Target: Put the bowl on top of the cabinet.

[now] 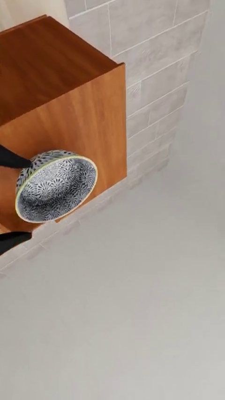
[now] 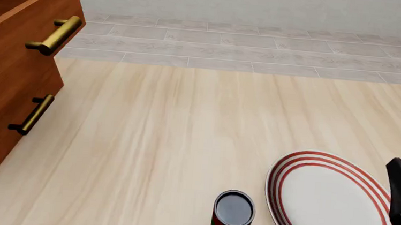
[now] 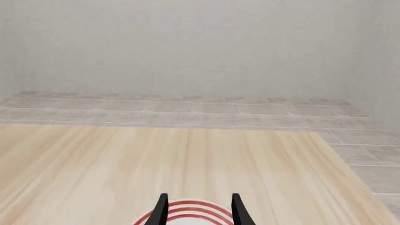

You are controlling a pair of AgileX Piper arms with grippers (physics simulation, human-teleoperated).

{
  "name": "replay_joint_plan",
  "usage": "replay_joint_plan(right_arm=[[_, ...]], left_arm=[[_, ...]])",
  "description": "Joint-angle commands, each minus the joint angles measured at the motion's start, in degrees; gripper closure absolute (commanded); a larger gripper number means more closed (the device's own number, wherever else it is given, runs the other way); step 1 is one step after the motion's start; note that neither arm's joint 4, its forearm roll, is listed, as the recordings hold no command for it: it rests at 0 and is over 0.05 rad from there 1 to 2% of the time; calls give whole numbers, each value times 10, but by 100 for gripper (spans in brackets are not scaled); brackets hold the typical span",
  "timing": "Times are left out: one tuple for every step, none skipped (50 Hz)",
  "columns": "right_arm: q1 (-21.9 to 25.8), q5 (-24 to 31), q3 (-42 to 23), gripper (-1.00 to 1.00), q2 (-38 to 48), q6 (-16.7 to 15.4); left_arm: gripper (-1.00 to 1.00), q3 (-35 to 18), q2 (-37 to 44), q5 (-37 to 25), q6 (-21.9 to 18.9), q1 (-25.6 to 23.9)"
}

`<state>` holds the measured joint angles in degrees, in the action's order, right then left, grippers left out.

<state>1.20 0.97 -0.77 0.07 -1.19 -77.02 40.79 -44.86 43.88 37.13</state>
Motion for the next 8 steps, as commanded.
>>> replay_joint_plan(right_arm=[[0, -2, 0, -100, 0, 1], [0, -2, 1, -100, 0, 1], [0, -2, 0, -100, 0, 1], [0, -3, 1, -100, 0, 1], [0, -3, 1, -100, 0, 2], [0, -3, 1, -100, 0, 2], [0, -3, 0, -100, 0, 2], [0, -3, 1, -100, 0, 2]], left_arm=[[-100, 2, -85, -25, 5, -2], [-100, 3, -92, -25, 7, 4], [-100, 5, -99, -24, 10, 8], [-100, 1, -106, -30, 9, 1], [-100, 5, -112, -28, 12, 9], [-100, 9, -118, -26, 15, 14], [-100, 11, -127, -27, 15, 12], [-100, 15, -133, -24, 17, 18]])
